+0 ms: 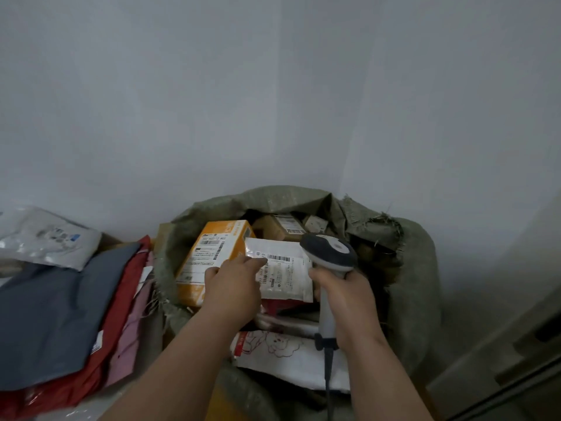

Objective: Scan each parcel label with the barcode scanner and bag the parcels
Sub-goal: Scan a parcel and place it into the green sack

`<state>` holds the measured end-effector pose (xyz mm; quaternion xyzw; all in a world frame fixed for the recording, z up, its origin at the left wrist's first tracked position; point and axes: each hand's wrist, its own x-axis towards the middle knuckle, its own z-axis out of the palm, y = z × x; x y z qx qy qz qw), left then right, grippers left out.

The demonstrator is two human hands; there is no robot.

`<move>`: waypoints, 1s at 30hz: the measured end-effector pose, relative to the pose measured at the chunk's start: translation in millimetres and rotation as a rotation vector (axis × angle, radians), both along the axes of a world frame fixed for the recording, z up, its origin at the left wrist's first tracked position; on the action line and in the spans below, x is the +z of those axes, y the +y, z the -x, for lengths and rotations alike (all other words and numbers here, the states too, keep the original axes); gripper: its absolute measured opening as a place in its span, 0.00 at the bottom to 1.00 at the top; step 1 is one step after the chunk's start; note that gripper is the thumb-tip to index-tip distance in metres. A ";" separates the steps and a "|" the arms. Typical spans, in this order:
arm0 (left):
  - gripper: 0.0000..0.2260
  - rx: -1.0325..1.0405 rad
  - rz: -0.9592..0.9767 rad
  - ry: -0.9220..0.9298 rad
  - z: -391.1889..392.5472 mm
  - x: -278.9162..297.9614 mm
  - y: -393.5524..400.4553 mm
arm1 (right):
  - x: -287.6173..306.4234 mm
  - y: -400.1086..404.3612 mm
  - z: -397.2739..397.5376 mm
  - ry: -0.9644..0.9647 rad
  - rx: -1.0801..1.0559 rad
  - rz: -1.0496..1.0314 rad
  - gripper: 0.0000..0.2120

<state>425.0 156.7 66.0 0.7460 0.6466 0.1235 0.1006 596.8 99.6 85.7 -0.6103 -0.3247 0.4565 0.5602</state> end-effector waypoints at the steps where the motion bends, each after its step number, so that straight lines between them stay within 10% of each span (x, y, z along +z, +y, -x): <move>1: 0.24 0.029 -0.022 -0.080 6.4 3.6 -3.2 | 2.2 0.7 8.1 -0.004 0.025 0.001 0.09; 9: 0.13 0.162 -0.260 -0.647 114.5 36.3 -30.0 | 33.7 -7.7 115.6 -0.034 0.319 -0.059 0.14; 30: 0.09 0.749 -0.019 -1.039 419.5 -24.4 -81.3 | -6.9 25.4 421.7 0.046 0.449 -0.017 0.06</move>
